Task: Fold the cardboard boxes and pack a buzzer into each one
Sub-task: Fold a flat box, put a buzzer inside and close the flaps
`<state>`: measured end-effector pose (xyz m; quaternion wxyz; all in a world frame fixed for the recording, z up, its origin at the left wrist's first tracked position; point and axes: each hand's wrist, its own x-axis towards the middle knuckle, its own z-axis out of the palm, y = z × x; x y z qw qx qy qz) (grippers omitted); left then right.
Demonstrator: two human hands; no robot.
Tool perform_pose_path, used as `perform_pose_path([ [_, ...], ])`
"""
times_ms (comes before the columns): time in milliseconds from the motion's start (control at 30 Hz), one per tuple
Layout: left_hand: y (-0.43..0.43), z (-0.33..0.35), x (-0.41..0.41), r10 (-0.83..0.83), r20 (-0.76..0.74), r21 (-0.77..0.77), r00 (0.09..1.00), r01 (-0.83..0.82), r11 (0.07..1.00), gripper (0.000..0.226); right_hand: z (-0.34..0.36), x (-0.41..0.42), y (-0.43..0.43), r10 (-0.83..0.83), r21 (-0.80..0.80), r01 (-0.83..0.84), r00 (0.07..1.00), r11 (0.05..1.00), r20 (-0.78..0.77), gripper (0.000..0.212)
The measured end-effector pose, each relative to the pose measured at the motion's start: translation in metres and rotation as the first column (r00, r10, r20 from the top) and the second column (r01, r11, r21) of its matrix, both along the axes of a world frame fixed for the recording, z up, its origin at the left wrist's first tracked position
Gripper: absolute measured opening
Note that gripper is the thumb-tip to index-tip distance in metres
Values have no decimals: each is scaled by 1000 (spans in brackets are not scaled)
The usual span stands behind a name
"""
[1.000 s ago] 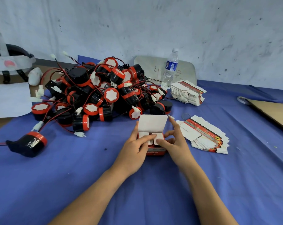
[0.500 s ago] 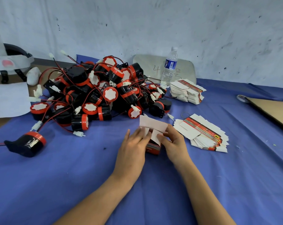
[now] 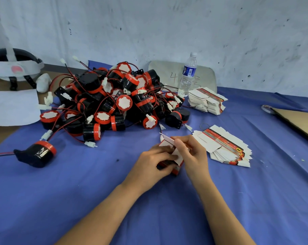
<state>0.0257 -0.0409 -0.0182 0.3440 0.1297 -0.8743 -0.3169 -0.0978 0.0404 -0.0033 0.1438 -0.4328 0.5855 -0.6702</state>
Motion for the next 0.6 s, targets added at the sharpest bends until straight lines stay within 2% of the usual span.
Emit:
perform_pose_path([
  [67,0,-1,-2,-2,-5,3,1000,2,1000,22,-1,-1,0,-23,1,23,999,1000,-40,11],
  [200,0,-4,-4,23,-43,-14,999,-24,1000,16,-2,-5,0,-64,50,65,998,997,-17,28],
  [333,1,-5,-4,79,-87,50,993,-74,996,5,-5,-3,1,32,117,-29,999,993,-23,29],
  [500,1,-3,-3,263,-208,46,942,-259,965,14,-2,-3,1,66,192,-62,998,979,-17,28],
  [600,-7,-4,1,372,-203,130,906,-352,927,22,-3,-4,3,106,251,-82,991,964,-84,28],
])
